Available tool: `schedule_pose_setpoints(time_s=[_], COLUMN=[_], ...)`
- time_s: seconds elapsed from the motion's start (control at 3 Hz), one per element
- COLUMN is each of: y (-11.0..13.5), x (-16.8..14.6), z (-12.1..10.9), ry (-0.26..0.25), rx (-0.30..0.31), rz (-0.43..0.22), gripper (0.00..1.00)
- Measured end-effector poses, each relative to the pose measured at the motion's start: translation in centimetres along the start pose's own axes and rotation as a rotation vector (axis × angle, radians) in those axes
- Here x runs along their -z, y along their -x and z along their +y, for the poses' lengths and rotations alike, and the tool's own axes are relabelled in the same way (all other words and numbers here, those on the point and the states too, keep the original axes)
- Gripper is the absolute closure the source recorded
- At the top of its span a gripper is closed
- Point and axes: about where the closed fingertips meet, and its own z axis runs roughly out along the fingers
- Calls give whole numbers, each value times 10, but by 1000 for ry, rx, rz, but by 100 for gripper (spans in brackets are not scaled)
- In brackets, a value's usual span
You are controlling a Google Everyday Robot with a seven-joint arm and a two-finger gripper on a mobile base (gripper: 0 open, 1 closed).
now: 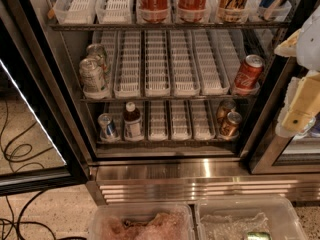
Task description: Pick orange can from bottom shelf of fridge
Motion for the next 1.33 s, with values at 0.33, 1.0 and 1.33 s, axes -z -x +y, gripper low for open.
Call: schedule_pose_setpoints(time_s=[0.33,1.0,1.33], y=[-1,-8,-7], x=[-3,-32,-32], z=[1,9,7], ry=[-13,-105,-114], rx=[-7,-53,-52], rz=[-8,-68,-71], gripper=[0,0,0])
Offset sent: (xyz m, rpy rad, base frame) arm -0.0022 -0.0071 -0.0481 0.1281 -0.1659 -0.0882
